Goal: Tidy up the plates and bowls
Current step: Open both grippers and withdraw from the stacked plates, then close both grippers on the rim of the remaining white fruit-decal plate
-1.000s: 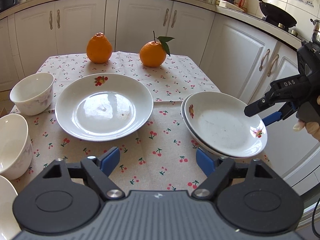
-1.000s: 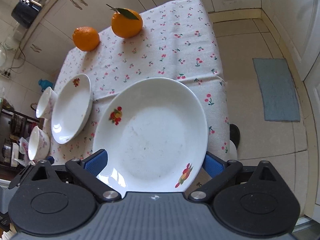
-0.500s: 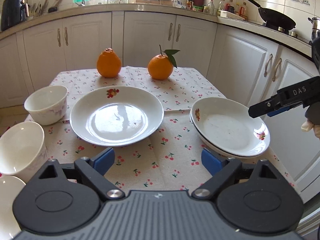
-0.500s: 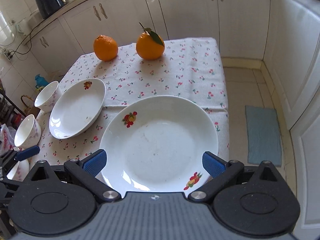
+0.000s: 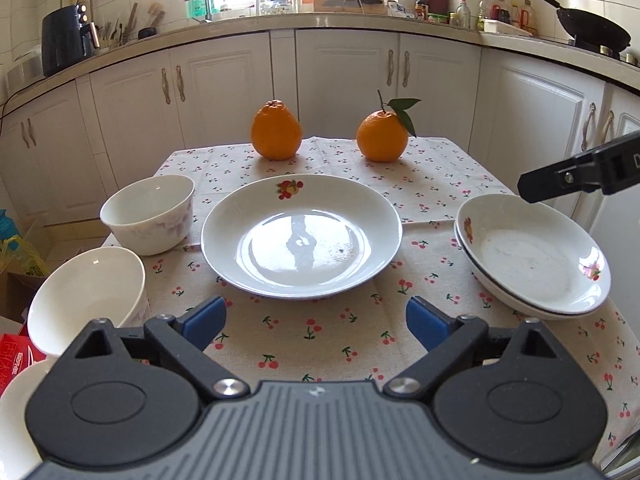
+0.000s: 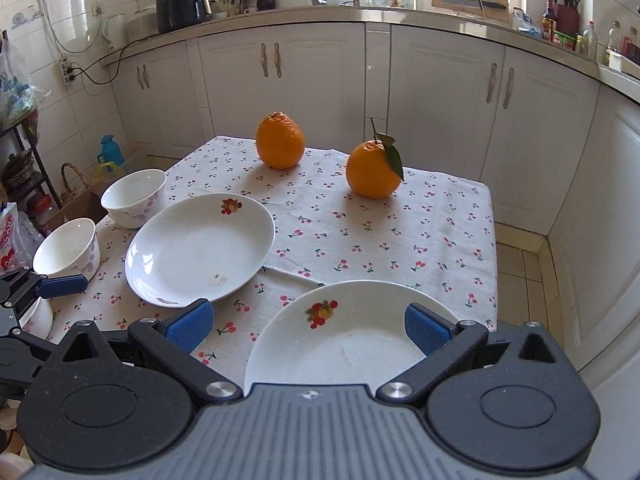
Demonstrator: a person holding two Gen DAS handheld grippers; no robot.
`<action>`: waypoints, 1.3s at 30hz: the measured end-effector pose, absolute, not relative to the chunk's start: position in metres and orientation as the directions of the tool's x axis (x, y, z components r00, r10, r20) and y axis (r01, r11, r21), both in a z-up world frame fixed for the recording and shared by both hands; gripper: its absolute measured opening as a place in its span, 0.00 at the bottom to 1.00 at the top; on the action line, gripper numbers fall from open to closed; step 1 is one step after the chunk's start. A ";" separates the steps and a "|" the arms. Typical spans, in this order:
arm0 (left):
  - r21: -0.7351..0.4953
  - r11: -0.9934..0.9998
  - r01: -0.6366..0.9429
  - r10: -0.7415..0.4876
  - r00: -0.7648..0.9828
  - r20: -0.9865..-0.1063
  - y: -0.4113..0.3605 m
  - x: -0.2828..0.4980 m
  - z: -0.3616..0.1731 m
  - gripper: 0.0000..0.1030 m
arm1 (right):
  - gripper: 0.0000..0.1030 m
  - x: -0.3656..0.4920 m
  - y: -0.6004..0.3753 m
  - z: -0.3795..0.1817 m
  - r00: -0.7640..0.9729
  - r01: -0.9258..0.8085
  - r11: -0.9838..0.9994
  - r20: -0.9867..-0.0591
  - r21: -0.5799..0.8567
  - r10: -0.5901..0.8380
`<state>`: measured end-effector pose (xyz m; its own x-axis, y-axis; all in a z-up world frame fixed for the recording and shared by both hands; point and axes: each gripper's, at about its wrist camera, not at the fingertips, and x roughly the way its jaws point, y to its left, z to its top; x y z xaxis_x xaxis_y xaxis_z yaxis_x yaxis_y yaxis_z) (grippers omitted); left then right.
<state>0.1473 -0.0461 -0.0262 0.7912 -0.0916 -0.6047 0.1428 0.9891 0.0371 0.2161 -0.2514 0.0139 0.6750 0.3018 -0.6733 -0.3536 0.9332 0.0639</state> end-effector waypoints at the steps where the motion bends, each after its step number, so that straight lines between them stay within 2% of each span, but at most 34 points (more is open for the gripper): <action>1: 0.035 0.990 0.134 -0.085 0.791 -0.606 -0.046 0.149 -0.028 0.93 | 1.00 0.219 -0.249 0.013 0.673 -0.364 0.929 -0.673 0.060 0.307; 13: 0.049 0.995 0.086 -0.033 0.752 -0.658 -0.045 0.182 -0.053 0.93 | 1.00 0.276 -0.206 0.003 0.597 -0.522 0.851 -0.691 0.050 0.407; 21: 0.038 0.996 0.075 -0.030 0.732 -0.680 -0.044 0.203 -0.063 0.92 | 0.97 0.347 -0.166 -0.009 0.459 -0.644 0.759 -0.749 0.089 0.478; 23: 0.027 0.997 0.078 -0.038 0.730 -0.682 -0.042 0.205 -0.064 0.88 | 0.89 0.366 -0.157 -0.014 0.427 -0.659 0.744 -0.761 0.108 0.489; 24: 0.023 0.997 0.079 -0.041 0.728 -0.685 -0.042 0.206 -0.064 0.88 | 0.81 0.375 -0.152 -0.017 0.403 -0.670 0.732 -0.769 0.120 0.495; 27: 0.014 0.997 0.078 -0.047 0.719 -0.694 -0.041 0.211 -0.067 0.86 | 0.75 0.396 -0.139 -0.027 0.373 -0.691 0.713 -0.786 0.119 0.493; 30: 0.012 0.996 0.088 -0.055 0.720 -0.692 -0.041 0.213 -0.068 0.84 | 0.60 0.411 -0.130 -0.035 0.341 -0.711 0.692 -0.800 0.125 0.495; 32: 0.015 0.995 0.096 -0.059 0.721 -0.691 -0.043 0.213 -0.068 0.83 | 0.57 0.420 -0.124 -0.040 0.326 -0.721 0.682 -0.809 0.122 0.489; 33: 0.017 0.995 0.100 -0.060 0.721 -0.690 -0.043 0.214 -0.068 0.83 | 0.51 0.425 -0.122 -0.043 0.314 -0.726 0.676 -0.813 0.127 0.491; 37: 0.011 0.994 0.107 -0.070 0.721 -0.689 -0.043 0.215 -0.068 0.82 | 0.40 0.436 -0.118 -0.051 0.281 -0.744 0.654 -0.824 0.136 0.492; 39: 0.016 0.994 0.112 -0.070 0.724 -0.686 -0.044 0.216 -0.068 0.83 | 0.37 0.439 -0.118 -0.052 0.272 -0.751 0.645 -0.826 0.139 0.494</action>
<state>0.2159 -0.0442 -0.0681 0.7241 -0.0702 -0.6861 0.1117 0.9936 0.0162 0.4391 -0.1178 -0.0516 0.2718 0.4941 -0.8258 -0.7511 0.6454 0.1390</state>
